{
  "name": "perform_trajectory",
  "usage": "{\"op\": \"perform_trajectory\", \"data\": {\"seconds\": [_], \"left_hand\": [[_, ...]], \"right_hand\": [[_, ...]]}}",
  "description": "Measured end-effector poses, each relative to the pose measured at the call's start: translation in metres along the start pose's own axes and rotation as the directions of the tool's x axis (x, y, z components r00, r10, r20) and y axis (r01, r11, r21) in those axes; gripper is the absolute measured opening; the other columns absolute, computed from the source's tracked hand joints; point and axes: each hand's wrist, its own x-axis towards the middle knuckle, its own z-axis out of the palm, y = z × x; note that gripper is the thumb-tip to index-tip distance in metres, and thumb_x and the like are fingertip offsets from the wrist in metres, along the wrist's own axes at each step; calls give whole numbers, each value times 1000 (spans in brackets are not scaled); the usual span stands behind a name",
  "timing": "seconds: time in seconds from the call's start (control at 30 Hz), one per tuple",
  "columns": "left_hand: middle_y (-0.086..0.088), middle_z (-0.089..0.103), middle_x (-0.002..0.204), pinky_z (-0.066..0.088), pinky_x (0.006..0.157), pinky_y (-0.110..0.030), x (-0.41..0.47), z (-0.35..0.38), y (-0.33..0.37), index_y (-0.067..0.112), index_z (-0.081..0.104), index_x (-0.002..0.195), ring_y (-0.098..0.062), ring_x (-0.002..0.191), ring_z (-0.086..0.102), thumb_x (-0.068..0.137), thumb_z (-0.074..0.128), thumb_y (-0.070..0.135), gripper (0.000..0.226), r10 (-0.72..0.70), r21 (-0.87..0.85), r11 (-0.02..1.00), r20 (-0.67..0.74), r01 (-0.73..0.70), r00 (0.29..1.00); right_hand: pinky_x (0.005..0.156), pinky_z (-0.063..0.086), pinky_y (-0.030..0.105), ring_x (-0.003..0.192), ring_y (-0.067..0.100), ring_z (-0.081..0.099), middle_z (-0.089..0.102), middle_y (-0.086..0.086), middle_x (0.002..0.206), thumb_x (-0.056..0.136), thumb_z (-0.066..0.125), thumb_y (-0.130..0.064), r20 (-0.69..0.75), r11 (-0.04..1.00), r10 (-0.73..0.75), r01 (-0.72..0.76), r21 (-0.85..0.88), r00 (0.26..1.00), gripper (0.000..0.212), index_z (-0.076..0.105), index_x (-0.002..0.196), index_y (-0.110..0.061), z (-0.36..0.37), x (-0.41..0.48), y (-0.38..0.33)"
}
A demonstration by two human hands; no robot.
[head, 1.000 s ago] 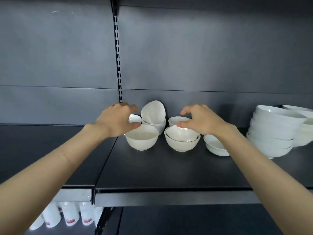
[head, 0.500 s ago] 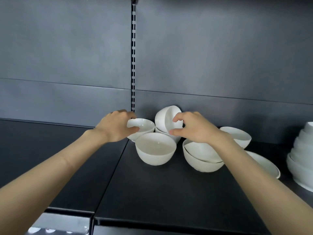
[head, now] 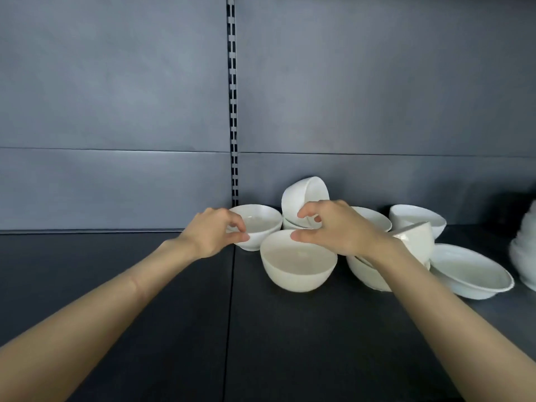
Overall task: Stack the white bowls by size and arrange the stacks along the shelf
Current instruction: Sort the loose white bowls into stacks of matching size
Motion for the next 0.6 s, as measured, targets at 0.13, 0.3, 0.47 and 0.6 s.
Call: {"op": "perform_trajectory", "data": {"seconds": [0.13,0.3,0.47,0.6], "left_hand": [[3,69,91,46,84,-33,-1,7,-11,19,72,91,-22,89,61,91,64,31,15,68,-59,996,-46,-70,997],[-4,69,98,46,80,-32,-6,4,-24,13,69,97,-28,91,63,94,60,24,15,167,-35,984,-164,-175,972],[-3,67,91,47,74,-35,-23,-24,-32,9,70,93,-30,82,61,92,62,20,14,258,-5,962,-316,-273,913],[0,67,89,49,72,-34,-32,-58,-15,9,71,90,-23,77,60,88,65,20,12,385,-15,905,-398,-425,833]], "right_hand": [[92,43,32,116,19,52,56,1,127,83,67,-48,-26,999,43,-44,-22,999,50,57,124,-23,8,0,-7],[93,43,32,116,19,52,56,0,130,83,66,-47,-48,997,74,-75,-13,996,49,57,124,-21,12,0,-12],[88,41,26,108,17,56,58,0,125,81,68,-48,-103,996,60,-52,73,993,53,56,126,-22,11,-2,-19],[88,42,23,103,13,54,56,-2,118,77,75,-43,-183,986,28,3,166,983,73,44,138,-20,-6,-7,-26]]}}
